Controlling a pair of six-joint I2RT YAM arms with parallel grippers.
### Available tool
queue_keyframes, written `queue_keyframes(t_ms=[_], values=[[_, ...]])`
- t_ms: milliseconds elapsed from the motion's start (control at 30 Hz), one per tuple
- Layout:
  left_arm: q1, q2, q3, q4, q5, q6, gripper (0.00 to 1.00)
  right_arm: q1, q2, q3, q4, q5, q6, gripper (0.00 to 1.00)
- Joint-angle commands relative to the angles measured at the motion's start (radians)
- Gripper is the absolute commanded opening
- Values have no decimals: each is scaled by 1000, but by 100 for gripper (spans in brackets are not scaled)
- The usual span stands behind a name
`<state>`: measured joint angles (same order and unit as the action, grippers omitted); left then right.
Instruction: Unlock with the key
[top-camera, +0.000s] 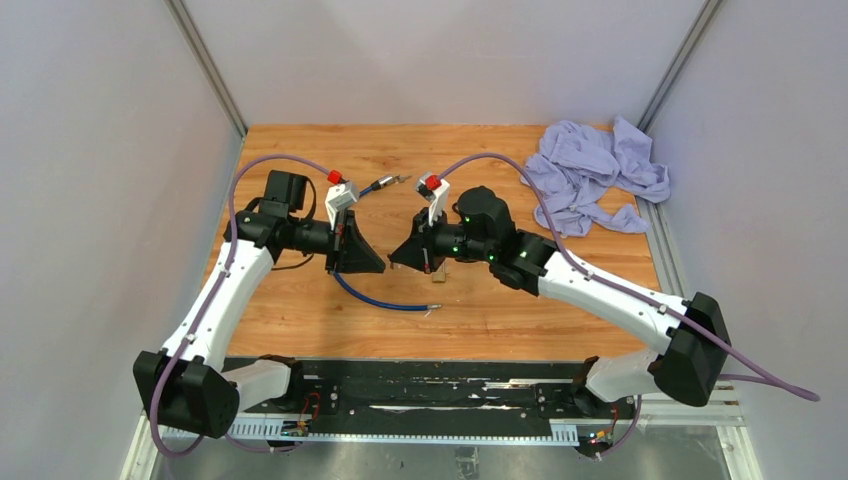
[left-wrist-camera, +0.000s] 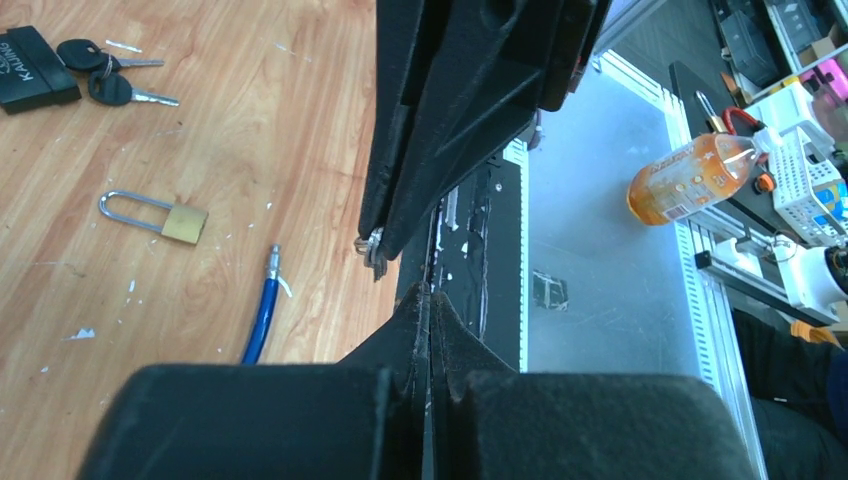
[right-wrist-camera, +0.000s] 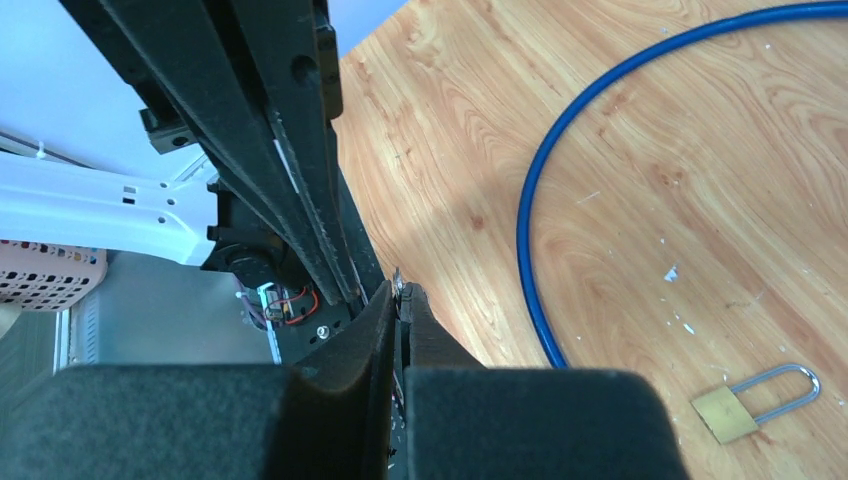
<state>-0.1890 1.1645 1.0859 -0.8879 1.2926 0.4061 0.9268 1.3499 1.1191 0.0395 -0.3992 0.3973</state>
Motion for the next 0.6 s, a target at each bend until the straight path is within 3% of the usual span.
queue_keyframes(t_ms=[0,167,200,267,400,567], values=[[5,1,15,-11,31,-10,0,0,-3,-5,-21,39,-20,1],[5,-3,11,-10,20,-18,1,2,1,-11,10,18,8,0],[5,-5,5,-10,18,-14,4,2,1,-13,23,14,18,1],[5,-14,-10,-11,-4,2,20,2,2,-19,51,4,43,0],[1,-25,-30,-14,-69,44,33,7,21,-22,111,7,100,1],[0,-28,-13,-12,-166,49,33,30,56,-3,146,21,120,1]])
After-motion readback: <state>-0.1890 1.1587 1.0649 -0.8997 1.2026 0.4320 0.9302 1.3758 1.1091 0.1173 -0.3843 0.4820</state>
